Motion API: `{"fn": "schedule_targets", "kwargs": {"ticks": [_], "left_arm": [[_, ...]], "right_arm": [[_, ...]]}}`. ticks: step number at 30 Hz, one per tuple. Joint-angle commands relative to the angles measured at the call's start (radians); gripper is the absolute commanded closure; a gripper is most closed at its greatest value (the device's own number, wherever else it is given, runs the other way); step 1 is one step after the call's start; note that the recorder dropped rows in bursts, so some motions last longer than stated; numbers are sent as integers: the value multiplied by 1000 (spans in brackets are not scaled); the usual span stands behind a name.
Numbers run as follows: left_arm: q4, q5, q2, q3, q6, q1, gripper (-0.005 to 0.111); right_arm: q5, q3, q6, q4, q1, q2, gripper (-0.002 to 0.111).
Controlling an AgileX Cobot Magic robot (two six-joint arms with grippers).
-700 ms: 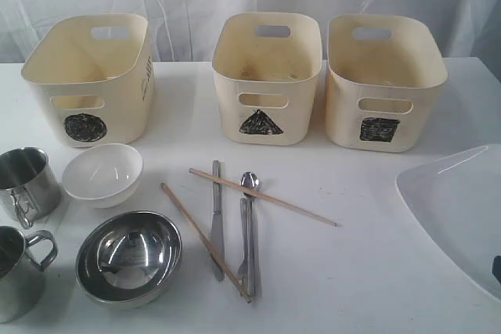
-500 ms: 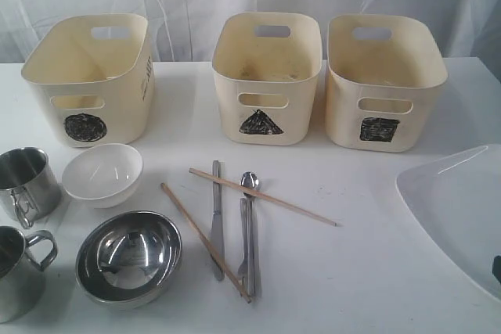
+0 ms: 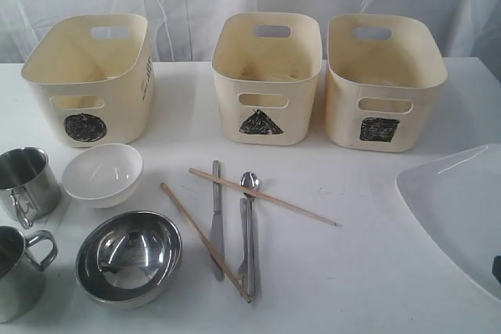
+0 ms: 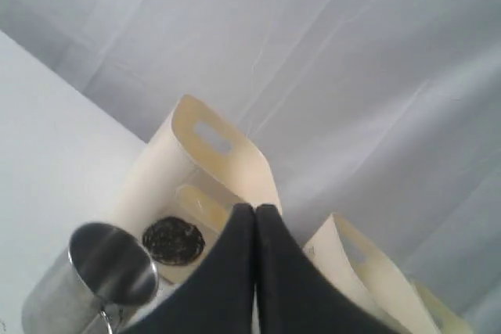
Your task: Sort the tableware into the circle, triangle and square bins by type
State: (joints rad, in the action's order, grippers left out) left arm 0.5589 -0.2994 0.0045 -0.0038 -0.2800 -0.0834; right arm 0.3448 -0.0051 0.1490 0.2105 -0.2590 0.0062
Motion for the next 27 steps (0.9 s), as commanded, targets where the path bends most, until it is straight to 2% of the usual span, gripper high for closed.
{"fn": "schedule_targets", "kwargs": {"ticks": [1,3,4,6,8,12,18,21,23,27], "left_arm": [[200,38,173,-190,525,2,107],[352,179,390,-371,1020,2,107],[418,226,518,-450,1178,2,107],[432,299,704,-553,1352,2,107],[432,313,817,-566,1346,2,107],[461,255,878,-532,1145,2,107],[482,-43,893,-520,1191,2,107],[647,-158,893,-520,1342,2,107],[759,-183,893,-520,1519,2,107],[902,-71,893,-516,2151,2,107]], "right_arm": [[-2,5,5,1,-2,-6,108],[-2,5,5,1,-2,-6,108],[-2,5,5,1,-2,-6,108],[-2,5,5,1,-2,-6,108],[-2,5,5,1,-2,-6,108],[-2,5,5,1,-2,-6,108],[-2,5,5,1,-2,-6,108],[-2,5,5,1,-2,-6,108],[-2,5,5,1,-2,-6,108],[-2,5,5,1,-2,-6,108]]}}
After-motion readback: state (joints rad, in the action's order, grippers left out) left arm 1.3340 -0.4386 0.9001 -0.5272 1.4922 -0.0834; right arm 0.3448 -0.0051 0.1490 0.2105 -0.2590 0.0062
